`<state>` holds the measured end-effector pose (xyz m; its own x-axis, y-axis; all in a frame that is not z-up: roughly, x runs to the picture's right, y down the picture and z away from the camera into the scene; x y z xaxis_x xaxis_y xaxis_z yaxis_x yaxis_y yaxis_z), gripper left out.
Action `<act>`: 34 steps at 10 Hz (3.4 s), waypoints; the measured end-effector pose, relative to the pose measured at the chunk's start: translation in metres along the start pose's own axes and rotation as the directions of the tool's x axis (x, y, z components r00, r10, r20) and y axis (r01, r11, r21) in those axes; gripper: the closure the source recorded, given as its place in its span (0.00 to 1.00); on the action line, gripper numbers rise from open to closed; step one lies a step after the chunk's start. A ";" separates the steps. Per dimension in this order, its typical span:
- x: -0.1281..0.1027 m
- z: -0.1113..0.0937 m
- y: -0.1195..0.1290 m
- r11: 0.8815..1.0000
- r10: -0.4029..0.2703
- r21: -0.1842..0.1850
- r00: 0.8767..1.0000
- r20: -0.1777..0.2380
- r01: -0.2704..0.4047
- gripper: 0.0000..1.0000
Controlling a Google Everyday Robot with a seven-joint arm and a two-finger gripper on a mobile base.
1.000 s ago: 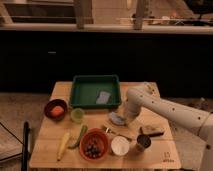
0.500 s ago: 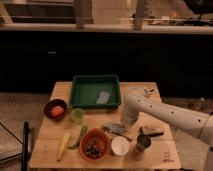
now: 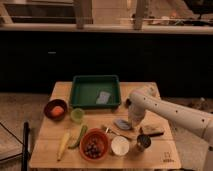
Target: Wipe table surface with towel
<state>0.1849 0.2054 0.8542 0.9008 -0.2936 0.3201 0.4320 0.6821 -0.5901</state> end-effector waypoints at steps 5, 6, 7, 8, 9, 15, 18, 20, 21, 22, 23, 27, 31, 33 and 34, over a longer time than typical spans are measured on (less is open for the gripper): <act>0.012 -0.008 -0.036 0.998 0.044 0.054 0.999 -0.027 -0.043 1.00; -0.014 -0.009 -0.049 0.998 -0.009 0.064 1.000 -0.015 0.010 1.00; -0.034 -0.010 -0.053 0.995 -0.067 0.068 0.998 0.000 0.067 1.00; -0.042 -0.010 -0.051 0.993 -0.094 0.070 0.996 0.005 0.094 1.00; -0.050 -0.010 -0.044 0.990 -0.123 0.068 0.992 0.014 0.122 1.00; -0.030 0.001 0.009 0.993 -0.120 -0.007 0.993 0.019 0.120 1.00; -0.005 0.004 0.003 0.998 -0.053 -0.021 0.999 -0.007 0.053 1.00; 0.021 0.006 -0.016 1.000 0.008 -0.013 1.000 -0.027 -0.009 1.00; 0.027 0.007 -0.030 1.000 0.030 -0.004 0.999 -0.038 -0.030 1.00; 0.027 0.006 -0.042 0.999 0.038 0.006 0.998 -0.046 -0.038 1.00; 0.022 0.006 -0.047 0.999 0.032 0.014 0.998 -0.047 -0.032 1.00; -0.039 0.007 -0.062 0.995 -0.097 0.025 0.995 -0.020 0.097 1.00; -0.073 0.012 -0.034 0.983 -0.185 0.010 0.983 0.015 0.185 1.00; -0.061 0.014 -0.021 0.987 -0.161 0.002 0.987 0.025 0.161 1.00; -0.047 0.014 -0.012 0.991 -0.137 -0.005 0.990 0.025 0.137 1.00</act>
<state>0.1369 0.2203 0.8572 0.8317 -0.3675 0.4161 0.5516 0.6318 -0.5446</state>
